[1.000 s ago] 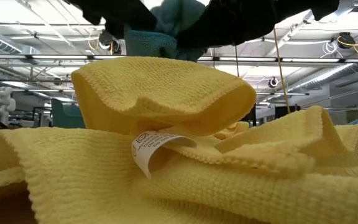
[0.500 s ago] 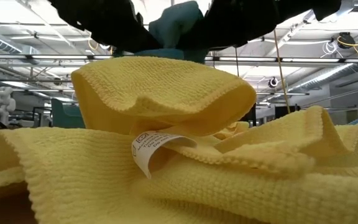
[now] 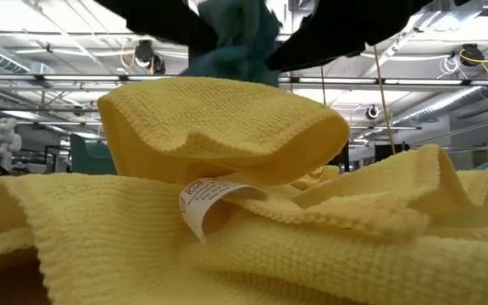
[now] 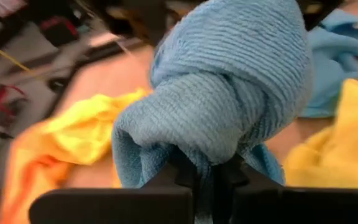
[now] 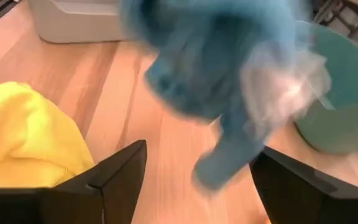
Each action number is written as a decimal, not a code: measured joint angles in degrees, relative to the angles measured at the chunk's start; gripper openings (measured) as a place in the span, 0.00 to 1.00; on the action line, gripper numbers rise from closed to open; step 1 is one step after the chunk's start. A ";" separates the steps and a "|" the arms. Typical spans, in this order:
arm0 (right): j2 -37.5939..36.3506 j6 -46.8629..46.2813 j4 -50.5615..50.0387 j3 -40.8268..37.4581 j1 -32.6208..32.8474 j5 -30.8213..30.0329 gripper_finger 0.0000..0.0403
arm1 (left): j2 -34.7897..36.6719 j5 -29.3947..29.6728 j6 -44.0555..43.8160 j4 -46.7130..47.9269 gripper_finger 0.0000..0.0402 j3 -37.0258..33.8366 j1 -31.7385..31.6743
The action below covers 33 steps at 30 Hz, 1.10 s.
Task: Sort microfiber towel by color & place in baskets
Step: Put the left blue microfiber cloth into the blue bin
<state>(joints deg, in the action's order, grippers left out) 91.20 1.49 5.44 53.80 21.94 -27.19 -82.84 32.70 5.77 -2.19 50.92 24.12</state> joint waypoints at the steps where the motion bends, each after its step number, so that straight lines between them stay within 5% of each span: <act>1: -0.37 -0.49 -1.21 0.00 -0.01 0.01 0.68 | 1.69 1.49 0.95 1.65 0.04 0.00 -0.01; 9: -1.53 -1.91 -3.65 0.00 -0.03 0.01 0.65 | 16.14 12.20 3.76 14.38 0.03 0.00 -4.94; 14: -1.53 -1.92 -3.59 0.00 -0.25 -0.01 0.64 | 23.09 12.69 3.05 24.47 0.03 0.00 -14.01; 23: -1.51 -0.78 -3.55 0.00 -0.25 -0.03 0.63 | 27.46 -1.48 0.59 31.46 0.03 -2.29 -33.52; 33: -1.49 -0.40 -3.53 0.00 -0.25 -0.03 0.63 | 26.19 -16.75 0.96 25.87 0.03 -10.84 -50.38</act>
<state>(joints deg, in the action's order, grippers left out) 89.71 1.09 1.91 53.80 21.69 -27.22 -56.66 15.95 6.73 23.67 40.07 -26.26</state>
